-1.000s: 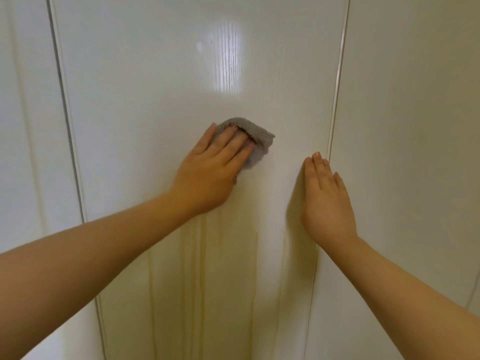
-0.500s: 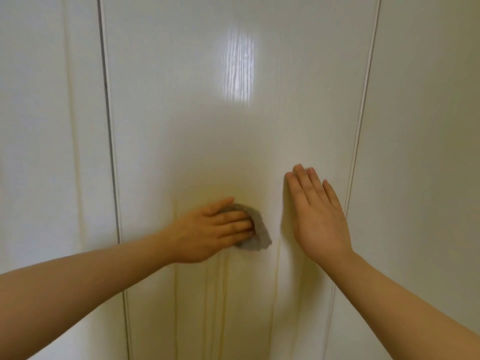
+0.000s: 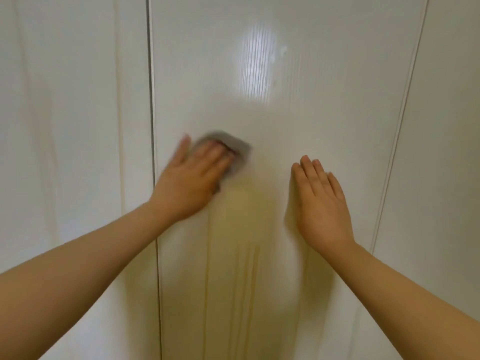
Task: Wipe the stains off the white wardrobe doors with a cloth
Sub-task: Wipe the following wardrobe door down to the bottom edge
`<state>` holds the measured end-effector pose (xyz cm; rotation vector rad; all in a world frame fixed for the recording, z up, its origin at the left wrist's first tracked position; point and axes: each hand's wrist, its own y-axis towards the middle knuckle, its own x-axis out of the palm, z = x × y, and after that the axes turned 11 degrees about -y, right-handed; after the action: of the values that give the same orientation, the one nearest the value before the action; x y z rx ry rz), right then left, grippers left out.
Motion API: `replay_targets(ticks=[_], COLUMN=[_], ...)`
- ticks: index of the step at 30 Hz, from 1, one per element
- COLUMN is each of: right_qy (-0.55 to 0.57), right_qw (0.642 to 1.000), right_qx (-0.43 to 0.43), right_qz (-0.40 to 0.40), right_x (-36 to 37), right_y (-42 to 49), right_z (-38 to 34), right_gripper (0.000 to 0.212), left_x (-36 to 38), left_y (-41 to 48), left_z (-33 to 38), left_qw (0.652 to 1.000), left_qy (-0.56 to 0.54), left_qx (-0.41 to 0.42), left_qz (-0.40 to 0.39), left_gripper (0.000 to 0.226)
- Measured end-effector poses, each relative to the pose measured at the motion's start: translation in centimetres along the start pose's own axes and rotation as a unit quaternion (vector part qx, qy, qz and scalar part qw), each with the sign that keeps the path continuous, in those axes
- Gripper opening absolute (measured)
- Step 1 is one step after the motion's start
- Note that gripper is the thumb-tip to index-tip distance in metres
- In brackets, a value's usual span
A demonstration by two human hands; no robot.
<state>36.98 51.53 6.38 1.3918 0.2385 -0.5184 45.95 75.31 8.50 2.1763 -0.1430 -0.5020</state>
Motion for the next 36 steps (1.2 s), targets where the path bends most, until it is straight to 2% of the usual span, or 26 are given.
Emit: replay_targets(ticks=[1,2,3,4,6,8,9,11,12,13,14,15,17,19,20,21,23,24,25,26,29,31,32,33,34,36], right_qy=[0.01,0.023,0.035,0.043,0.046,0.048,0.053,0.055,0.057,0.059,0.063,0.064,0.063,0.058,0.053,0.047,0.04,0.04,0.044,0.05,0.033,0.026,0.023,0.018,0.018,0.028], right_qw=[1.0,0.999,0.998,0.997,0.996,0.995,0.994,0.994,0.993,0.993,0.993,0.993,0.993,0.994,0.995,0.996,0.997,0.997,0.996,0.996,0.997,0.998,0.998,0.998,0.999,0.998], right_qx=[0.008,0.013,0.023,0.033,0.051,0.067,0.07,0.071,0.072,0.073,0.074,0.073,0.07,0.064,0.059,0.054,0.044,0.045,0.049,0.052,0.049,0.042,0.036,0.028,0.019,0.022], right_qz=[-0.019,-0.043,-0.057,-0.06,-0.061,-0.062,-0.063,-0.066,-0.07,-0.071,-0.072,-0.071,-0.073,-0.066,-0.058,-0.055,-0.048,-0.048,-0.052,-0.058,-0.05,-0.042,-0.045,-0.045,-0.048,-0.044], right_x=[-0.1,0.0,-0.1,-0.2,-0.3,-0.3,-0.3,-0.4,-0.4,-0.5,-0.5,-0.6,-0.8,-0.8,-0.8,-0.7,-0.6,-0.6,-0.5,-0.5,0.0,0.5,0.6,0.7,0.7,0.5], right_y=[-0.1,-0.3,-0.3,-0.2,-0.1,0.1,0.1,0.1,0.1,0.0,0.0,0.1,0.0,-0.1,-0.2,-0.3,-0.4,-0.3,-0.4,-0.4,-1.1,-1.7,-2.1,-2.2,-2.3,-2.3], right_z=[-0.4,-0.7,-1.0,-1.5,-2.3,-2.6,-2.7,-2.8,-2.8,-2.7,-2.8,-2.8,-2.7,-2.3,-2.1,-2.0,-1.8,-1.8,-1.9,-2.1,-2.2,-2.2,-1.9,-1.8,-1.6,-1.3], right_gripper=[0.065,0.066,0.067,0.068,0.068,0.067,0.067,0.069,0.069,0.069,0.068,0.068,0.068,0.068,0.068,0.068,0.068,0.069,0.069,0.069,0.067,0.065,0.064,0.065,0.066,0.067], left_x=[-0.3,-0.1,0.2,0.8,0.7,-0.4,-0.9,-1.5,-1.7,-1.4,-0.7,0.2,0.9,0.2,-0.1,-0.3,-0.6,-0.5,0.0,0.8,2.8,2.5,2.3,1.8,1.3,0.8], left_y=[-0.1,-0.8,-2.0,-3.6,-6.0,-5.5,-4.7,-2.6,-2.1,-2.4,-3.5,-5.2,-8.9,-9.5,-8.7,-7.3,-4.6,-3.8,-3.8,-4.9,-10.3,-11.4,-10.7,-9.4,-7.7,-4.5], left_z=[-0.7,-0.8,-0.4,0.0,0.3,-1.7,-3.0,-5.1,-5.3,-4.6,-3.2,-1.3,1.6,0.8,-0.2,-1.2,-2.6,-2.2,-0.9,0.7,5.6,5.0,4.4,3.5,2.5,1.0], left_qw=[0.999,0.999,1.0,0.998,0.967,0.949,0.96,0.995,0.999,0.998,0.999,0.999,0.976,0.961,0.967,0.98,0.999,0.998,0.998,0.999,0.987,0.974,0.971,0.974,0.985,1.0], left_qy=[0.005,0.003,0.002,-0.008,-0.047,-0.031,0.005,0.056,0.054,0.041,0.021,-0.002,-0.054,-0.045,-0.022,-0.001,0.028,0.021,0.009,-0.006,-0.044,-0.042,-0.036,-0.032,-0.02,0.008], left_qx=[-0.043,-0.047,-0.009,0.069,0.24,0.298,0.263,0.081,-0.003,-0.044,-0.035,0.028,0.19,0.246,0.23,0.175,0.008,-0.049,-0.066,-0.046,0.131,0.189,0.209,0.2,0.153,0.005], left_qz=[0.009,0.016,0.013,-0.003,-0.072,-0.101,-0.093,-0.034,-0.005,0.009,0.002,-0.025,-0.089,-0.121,-0.105,-0.091,-0.038,-0.013,0.004,-0.002,-0.079,-0.121,-0.112,-0.101,-0.084,-0.024], left_gripper=[0.053,0.055,0.055,0.052,0.041,0.041,0.042,0.05,0.054,0.057,0.058,0.054,0.042,0.04,0.041,0.044,0.053,0.056,0.057,0.056,0.044,0.043,0.041,0.04,0.043,0.055])
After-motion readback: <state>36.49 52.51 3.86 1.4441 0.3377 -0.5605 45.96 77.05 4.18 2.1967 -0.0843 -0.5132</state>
